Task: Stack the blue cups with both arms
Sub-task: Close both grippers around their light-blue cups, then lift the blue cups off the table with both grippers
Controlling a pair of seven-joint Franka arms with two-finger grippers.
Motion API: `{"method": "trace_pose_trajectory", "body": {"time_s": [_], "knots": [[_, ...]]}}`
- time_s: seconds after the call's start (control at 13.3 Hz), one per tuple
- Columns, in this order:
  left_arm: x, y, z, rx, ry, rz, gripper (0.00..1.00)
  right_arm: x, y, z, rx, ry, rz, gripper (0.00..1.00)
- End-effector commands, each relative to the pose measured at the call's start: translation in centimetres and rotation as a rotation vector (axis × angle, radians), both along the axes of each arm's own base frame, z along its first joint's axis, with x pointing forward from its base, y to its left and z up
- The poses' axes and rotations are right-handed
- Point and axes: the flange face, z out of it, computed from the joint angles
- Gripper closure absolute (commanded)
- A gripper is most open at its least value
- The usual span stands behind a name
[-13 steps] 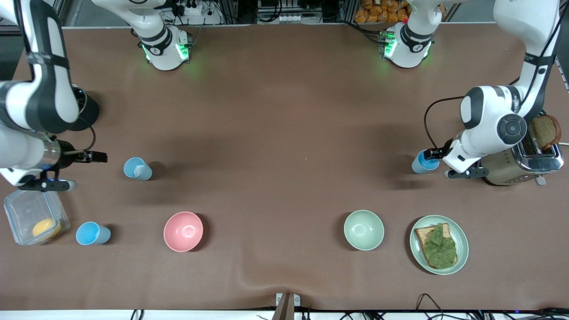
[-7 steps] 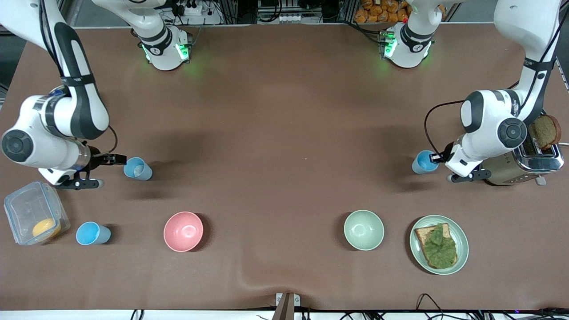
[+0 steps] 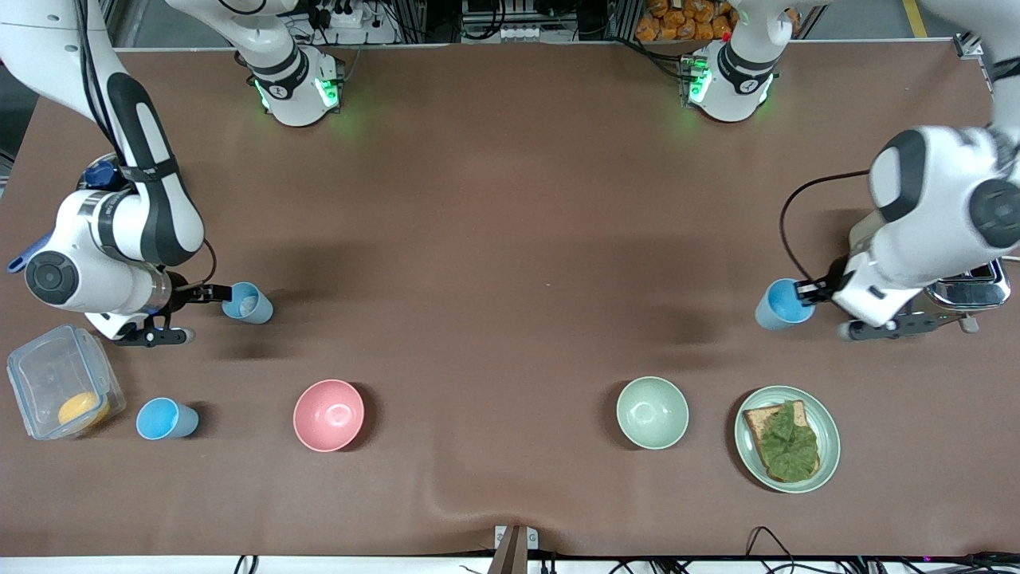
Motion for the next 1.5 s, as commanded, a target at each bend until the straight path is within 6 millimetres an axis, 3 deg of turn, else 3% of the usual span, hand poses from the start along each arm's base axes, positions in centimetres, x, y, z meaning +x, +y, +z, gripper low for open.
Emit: {"method": "trace_pose_trajectory", "body": {"time_s": [0.0,0.15,0.23,0.45,0.75,1.13,1.43], "knots": [[1.3,-2.8,3.6,-0.03,-0.012,-0.014,1.0,0.2,-0.1,-0.5,0.011,0.003,0.007,0.0],[1.6,-4.7,4.7,-0.034,-0.033,0.007,1.0,0.1,0.2,-1.0,0.011,0.013,0.01,0.04],[1.7,-5.4,5.3,-0.039,-0.042,0.017,1.0,0.1,0.3,-1.1,0.01,0.016,0.0,0.25],[1.7,-6.6,5.4,-0.091,-0.033,0.062,1.0,0.0,1.2,-1.8,0.05,0.029,-0.032,0.63],[1.9,-6.5,4.9,-0.111,-0.022,0.073,1.0,-0.1,2.1,-2.0,0.067,0.039,-0.039,1.0],[1.9,-5.7,4.9,-0.113,-0.02,0.07,1.0,0.4,2.2,-1.3,0.069,0.038,-0.037,1.0],[1.9,-5.8,5.0,-0.111,-0.021,0.07,1.0,1.7,5.9,1.1,0.05,0.08,-0.072,1.0]]}}
